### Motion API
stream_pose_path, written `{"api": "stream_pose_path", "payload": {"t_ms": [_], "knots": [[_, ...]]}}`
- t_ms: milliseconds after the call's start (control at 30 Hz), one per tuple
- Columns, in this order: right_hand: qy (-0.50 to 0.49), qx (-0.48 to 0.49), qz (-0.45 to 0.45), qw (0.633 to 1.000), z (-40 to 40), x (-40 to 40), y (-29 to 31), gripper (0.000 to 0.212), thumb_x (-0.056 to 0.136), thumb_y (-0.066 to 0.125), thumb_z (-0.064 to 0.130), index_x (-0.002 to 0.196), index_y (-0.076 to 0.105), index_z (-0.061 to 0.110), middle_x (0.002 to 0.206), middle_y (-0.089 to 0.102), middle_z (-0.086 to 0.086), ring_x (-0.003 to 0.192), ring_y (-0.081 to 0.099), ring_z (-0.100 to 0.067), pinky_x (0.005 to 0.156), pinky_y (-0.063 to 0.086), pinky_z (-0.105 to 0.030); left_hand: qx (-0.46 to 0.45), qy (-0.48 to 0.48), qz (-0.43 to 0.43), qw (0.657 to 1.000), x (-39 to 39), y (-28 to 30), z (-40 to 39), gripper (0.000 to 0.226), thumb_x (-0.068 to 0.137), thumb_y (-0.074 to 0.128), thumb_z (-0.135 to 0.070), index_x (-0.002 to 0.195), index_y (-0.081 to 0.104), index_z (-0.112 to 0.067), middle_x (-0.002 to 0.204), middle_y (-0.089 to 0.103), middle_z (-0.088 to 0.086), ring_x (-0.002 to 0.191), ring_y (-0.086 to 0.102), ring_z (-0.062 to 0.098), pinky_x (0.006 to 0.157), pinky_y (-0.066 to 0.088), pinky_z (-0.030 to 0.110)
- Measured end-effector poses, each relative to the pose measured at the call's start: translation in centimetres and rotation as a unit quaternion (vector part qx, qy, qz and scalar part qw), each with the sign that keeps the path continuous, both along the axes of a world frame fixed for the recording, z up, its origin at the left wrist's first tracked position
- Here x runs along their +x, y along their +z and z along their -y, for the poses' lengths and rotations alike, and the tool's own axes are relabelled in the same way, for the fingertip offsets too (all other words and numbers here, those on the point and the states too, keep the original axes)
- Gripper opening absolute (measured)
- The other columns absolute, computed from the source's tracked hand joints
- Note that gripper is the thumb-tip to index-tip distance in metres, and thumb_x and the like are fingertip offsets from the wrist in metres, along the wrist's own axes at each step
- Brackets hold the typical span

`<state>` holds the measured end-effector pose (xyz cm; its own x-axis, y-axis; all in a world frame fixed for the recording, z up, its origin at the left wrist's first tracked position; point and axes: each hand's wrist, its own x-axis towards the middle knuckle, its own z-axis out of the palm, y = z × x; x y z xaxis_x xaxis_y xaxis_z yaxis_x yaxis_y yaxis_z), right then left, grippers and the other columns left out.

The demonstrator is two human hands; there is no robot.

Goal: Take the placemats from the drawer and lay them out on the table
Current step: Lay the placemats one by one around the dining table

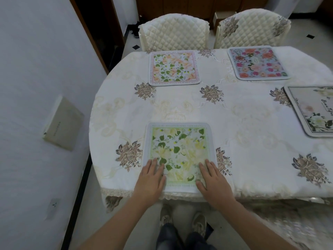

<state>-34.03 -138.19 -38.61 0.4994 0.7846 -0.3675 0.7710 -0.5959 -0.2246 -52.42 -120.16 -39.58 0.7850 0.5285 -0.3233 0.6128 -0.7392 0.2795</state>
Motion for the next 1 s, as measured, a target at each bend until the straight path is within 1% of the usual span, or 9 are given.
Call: {"api": "stream_pose_path", "payload": {"t_ms": [200,333,467,533,600,667,700,900,1000], "knots": [[-0.012,-0.005,-0.010,1.000,1.6,-2.2,0.6,0.084,0.080,-0.002,0.060,0.155,0.007,0.023,0.162,-0.002,-0.002,0.150,-0.004,-0.020,0.119,0.009,-0.032,-0.012,0.009,-0.003,1.000,-1.4,0.9,2.5,0.074,0.090,-0.005,-0.054,0.155,0.015,-0.025,0.163,-0.004,0.004,0.149,-0.010,0.022,0.122,0.003,0.038],[-0.039,0.004,-0.030,0.999,1.0,-2.9,1.4,0.062,0.097,0.025,0.047,0.154,0.013,0.024,0.162,0.002,-0.004,0.149,0.000,-0.022,0.119,0.013,-0.036,-0.012,0.023,-0.021,0.999,-0.7,1.8,2.6,0.051,0.103,0.021,-0.041,0.152,0.024,-0.027,0.164,0.004,0.004,0.150,-0.001,0.024,0.121,0.014,0.042],[0.002,0.035,-0.039,0.999,-0.2,-5.1,1.7,0.059,0.101,0.035,0.037,0.154,0.014,0.024,0.162,0.007,-0.002,0.149,0.002,-0.021,0.119,0.006,-0.034,-0.024,0.013,-0.024,0.999,0.1,2.5,4.1,0.044,0.105,0.026,-0.034,0.148,0.030,-0.028,0.162,0.012,0.004,0.150,0.006,0.025,0.119,0.018,0.047],[0.027,0.045,-0.044,0.998,-0.6,-6.5,1.6,0.058,0.098,0.043,0.028,0.152,0.024,0.022,0.161,0.015,-0.004,0.149,0.011,-0.024,0.118,0.008,-0.035,-0.020,-0.005,-0.031,0.999,0.0,2.3,5.3,0.044,0.105,0.027,-0.031,0.149,0.028,-0.029,0.163,0.010,0.003,0.150,0.002,0.024,0.119,0.015,0.049],[0.050,0.033,-0.039,0.997,-0.5,-7.8,1.0,0.061,0.087,0.059,0.020,0.145,0.041,0.021,0.155,0.031,-0.006,0.144,0.029,-0.028,0.116,0.025,-0.042,-0.015,-0.014,-0.044,0.999,-0.5,2.0,6.3,0.047,0.105,0.029,-0.026,0.151,0.023,-0.030,0.164,0.003,0.002,0.150,-0.003,0.023,0.120,0.009,0.049],[0.055,0.005,-0.027,0.998,0.0,-8.4,0.2,0.070,0.068,0.076,0.023,0.135,0.054,0.022,0.144,0.049,-0.006,0.131,0.049,-0.027,0.100,0.048,-0.044,-0.007,-0.026,-0.058,0.998,-1.2,1.7,7.1,0.053,0.104,0.030,-0.023,0.154,0.015,-0.031,0.164,-0.004,0.001,0.150,-0.009,0.022,0.121,0.003,0.049],[0.055,-0.006,-0.025,0.998,0.4,-8.6,0.1,0.074,0.062,0.078,0.026,0.133,0.056,0.023,0.141,0.053,-0.005,0.127,0.053,-0.026,0.095,0.052,-0.043,-0.002,-0.035,-0.061,0.998,-1.6,1.6,7.3,0.054,0.103,0.031,-0.023,0.154,0.013,-0.031,0.164,-0.006,0.001,0.150,-0.010,0.022,0.121,0.001,0.048],[0.060,0.006,0.008,0.998,2.6,-7.8,0.1,0.070,0.068,0.075,0.027,0.135,0.055,0.023,0.141,0.053,-0.003,0.128,0.053,-0.025,0.099,0.045,-0.041,0.009,-0.042,-0.024,0.999,-3.7,1.8,7.3,0.051,0.103,0.030,-0.024,0.153,0.022,-0.028,0.163,0.005,0.003,0.150,0.000,0.020,0.122,0.002,0.043],[0.040,0.014,0.008,0.999,3.8,-7.1,0.5,0.066,0.083,0.063,0.027,0.146,0.041,0.025,0.153,0.036,-0.001,0.140,0.036,-0.024,0.111,0.028,-0.040,0.010,-0.019,0.002,1.000,-4.5,1.9,6.9,0.049,0.102,0.033,-0.025,0.150,0.029,-0.027,0.162,0.014,0.004,0.149,0.010,0.022,0.121,0.012,0.040]]}}
